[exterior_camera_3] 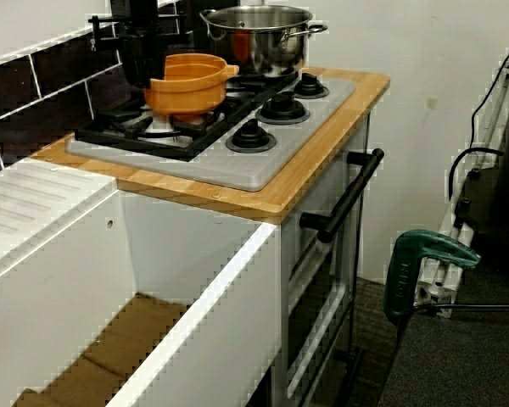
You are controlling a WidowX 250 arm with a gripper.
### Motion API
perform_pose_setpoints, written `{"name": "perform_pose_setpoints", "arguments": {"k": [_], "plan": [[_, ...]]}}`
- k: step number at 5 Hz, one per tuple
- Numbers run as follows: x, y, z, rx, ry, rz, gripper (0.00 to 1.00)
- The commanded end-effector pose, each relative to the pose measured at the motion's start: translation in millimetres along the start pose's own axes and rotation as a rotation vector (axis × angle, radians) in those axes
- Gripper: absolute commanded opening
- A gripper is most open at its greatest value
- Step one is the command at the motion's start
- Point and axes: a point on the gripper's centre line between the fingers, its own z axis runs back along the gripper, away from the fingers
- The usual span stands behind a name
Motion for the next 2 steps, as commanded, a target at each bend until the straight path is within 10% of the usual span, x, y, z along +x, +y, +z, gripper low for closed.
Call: {"name": "perform_pose_setpoints", "arguments": {"k": [1, 2], "plan": [[-14.0, 6.2, 40.7, 0.035, -0.119, 0.012, 0.0], [-29.5, 10.8, 52.8, 0.015, -0.158, 0.029, 0.0]]}}
